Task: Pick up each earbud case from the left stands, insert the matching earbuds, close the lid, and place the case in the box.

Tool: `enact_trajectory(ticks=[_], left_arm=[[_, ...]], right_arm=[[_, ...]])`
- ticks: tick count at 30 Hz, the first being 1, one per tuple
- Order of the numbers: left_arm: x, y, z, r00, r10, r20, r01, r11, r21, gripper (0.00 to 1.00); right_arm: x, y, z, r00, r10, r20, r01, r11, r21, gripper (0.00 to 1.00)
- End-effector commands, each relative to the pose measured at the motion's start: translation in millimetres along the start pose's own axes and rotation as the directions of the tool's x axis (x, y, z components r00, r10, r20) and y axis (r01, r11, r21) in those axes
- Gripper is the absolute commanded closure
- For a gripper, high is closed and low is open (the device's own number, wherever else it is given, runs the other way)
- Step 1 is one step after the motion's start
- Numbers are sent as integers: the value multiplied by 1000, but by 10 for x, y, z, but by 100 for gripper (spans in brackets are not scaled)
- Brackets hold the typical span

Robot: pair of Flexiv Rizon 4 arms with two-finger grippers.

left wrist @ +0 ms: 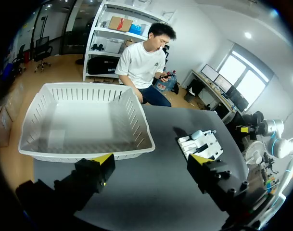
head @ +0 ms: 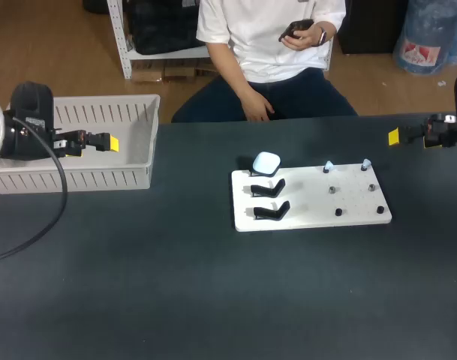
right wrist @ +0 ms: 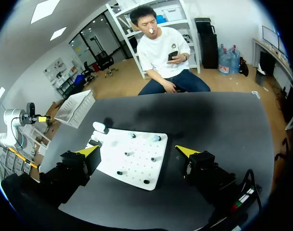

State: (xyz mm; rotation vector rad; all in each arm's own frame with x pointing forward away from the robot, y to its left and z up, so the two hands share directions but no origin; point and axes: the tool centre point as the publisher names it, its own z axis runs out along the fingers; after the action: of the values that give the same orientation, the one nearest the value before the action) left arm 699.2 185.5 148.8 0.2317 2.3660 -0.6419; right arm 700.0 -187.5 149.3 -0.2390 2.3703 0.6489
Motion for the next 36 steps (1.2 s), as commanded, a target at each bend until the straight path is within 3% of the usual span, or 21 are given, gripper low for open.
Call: enact_trajectory(ticks=[1,16,19,21,23,25,27,28,30,33,36], left_arm=[[-14,-14,-2,1000,-1,-7,1,1000,-8,0],[-14,-14,-2,1000,-1,-7,1,1000,-8,0],[-92,-44,17,986,155,58,-162,978,130,0],[-130,-67,42,961,251,116,-270,942,197,0],[-160,-73,58,933,321,160,-350,912,213,0],[-191,-63,69,913,355,199,-397,883,249,0],[-208,-76,66,877,411,248,-472,832,291,0],[-212,-91,54,843,460,279,-532,787,311,0],[-226,-96,46,812,489,319,-580,737,348,0],[-283,-114,47,740,558,375,-671,641,372,0],[-303,-147,37,697,602,389,-717,593,367,0]], right_arm=[[-4,7,0,1000,1,-1,-1,1000,3,0],[-4,7,0,1000,1,-1,-1,1000,3,0],[-4,7,0,1000,1,-1,-1,1000,3,0],[-4,7,0,1000,1,-1,-1,1000,3,0],[-4,7,0,1000,1,-1,-1,1000,3,0],[-4,7,0,1000,1,-1,-1,1000,3,0],[-4,7,0,1000,1,-1,-1,1000,3,0],[-4,7,0,1000,1,-1,-1,1000,3,0],[-4,7,0,1000,1,-1,-1,1000,3,0],[-4,7,0,1000,1,-1,-1,1000,3,0],[-4,7,0,1000,1,-1,-1,1000,3,0]])
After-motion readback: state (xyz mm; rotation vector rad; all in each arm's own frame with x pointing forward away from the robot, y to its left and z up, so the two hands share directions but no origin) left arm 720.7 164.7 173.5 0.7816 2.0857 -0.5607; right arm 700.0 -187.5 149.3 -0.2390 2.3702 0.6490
